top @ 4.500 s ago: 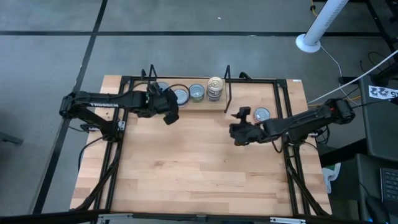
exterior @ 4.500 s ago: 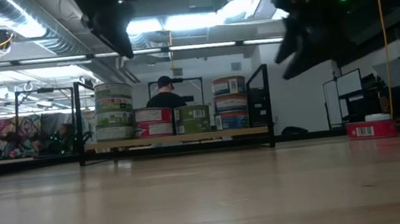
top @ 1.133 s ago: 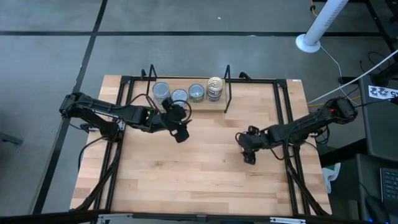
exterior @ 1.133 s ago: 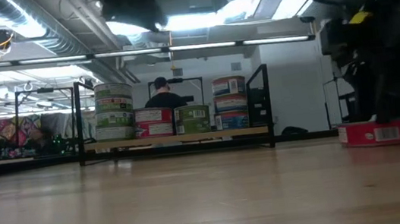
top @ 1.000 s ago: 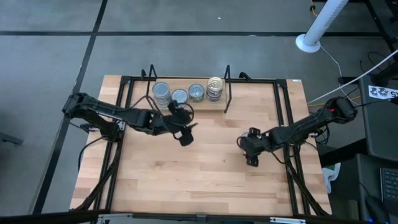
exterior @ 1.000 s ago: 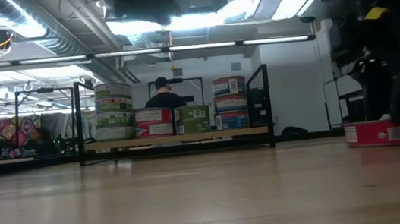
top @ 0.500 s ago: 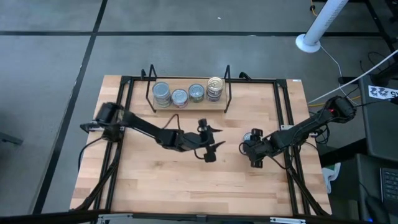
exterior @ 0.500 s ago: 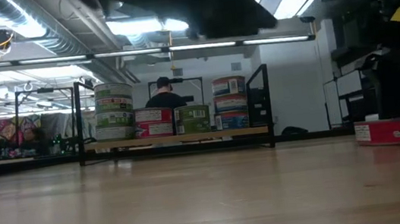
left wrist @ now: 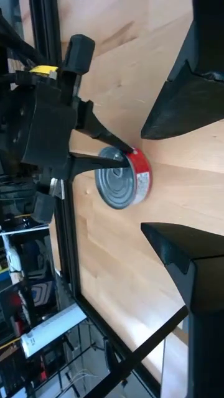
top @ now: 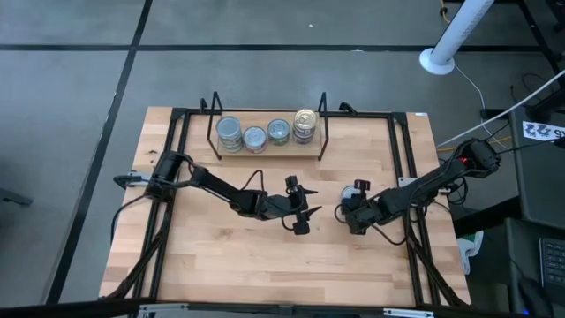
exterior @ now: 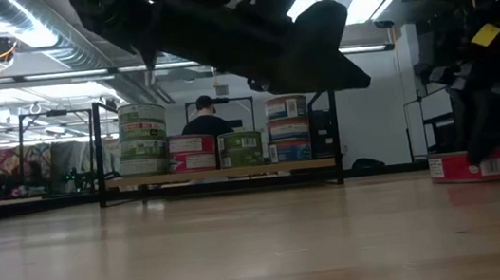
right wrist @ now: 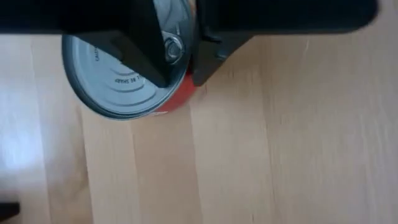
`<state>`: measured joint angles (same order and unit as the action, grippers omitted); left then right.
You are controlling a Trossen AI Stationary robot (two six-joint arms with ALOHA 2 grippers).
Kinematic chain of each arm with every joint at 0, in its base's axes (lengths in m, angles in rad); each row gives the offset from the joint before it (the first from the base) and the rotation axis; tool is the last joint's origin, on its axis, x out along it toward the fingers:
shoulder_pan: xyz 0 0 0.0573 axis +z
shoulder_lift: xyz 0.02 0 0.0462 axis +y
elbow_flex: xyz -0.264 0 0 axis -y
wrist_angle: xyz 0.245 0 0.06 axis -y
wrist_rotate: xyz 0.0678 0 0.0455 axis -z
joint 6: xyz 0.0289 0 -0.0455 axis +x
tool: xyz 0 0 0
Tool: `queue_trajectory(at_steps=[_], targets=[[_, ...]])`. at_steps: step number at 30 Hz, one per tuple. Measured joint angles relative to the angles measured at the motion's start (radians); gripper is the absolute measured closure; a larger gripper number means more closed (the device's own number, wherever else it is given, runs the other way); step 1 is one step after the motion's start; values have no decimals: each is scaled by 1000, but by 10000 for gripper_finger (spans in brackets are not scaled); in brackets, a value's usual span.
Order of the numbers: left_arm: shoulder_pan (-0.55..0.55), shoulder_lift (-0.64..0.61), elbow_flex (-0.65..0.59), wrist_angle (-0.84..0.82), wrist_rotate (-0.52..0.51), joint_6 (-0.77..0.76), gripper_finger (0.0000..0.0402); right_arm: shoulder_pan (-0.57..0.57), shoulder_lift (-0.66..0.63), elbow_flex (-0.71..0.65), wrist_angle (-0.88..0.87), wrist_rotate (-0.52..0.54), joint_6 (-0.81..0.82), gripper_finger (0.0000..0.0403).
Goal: Stack canned seafood by type on shelf
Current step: Stack the red tuna can on top of the red tuna can on the shelf
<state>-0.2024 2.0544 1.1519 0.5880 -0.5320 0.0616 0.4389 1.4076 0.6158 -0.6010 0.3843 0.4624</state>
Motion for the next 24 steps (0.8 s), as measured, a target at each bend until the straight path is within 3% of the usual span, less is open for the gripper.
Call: queue_trajectory(at_steps=[7,15,19,24], targets=[[6,0,0,0,0,-1,176,-2,4,-4,146,15,-86,397],[24,0,0,0,59,38,176,-1,6,-5,304,-55,-313,400],[33,0,0,0,166,46,176,-1,7,-6,331,-59,-358,401],[33,0,0,0,192,79,176,-1,8,-7,377,-61,-366,401]])
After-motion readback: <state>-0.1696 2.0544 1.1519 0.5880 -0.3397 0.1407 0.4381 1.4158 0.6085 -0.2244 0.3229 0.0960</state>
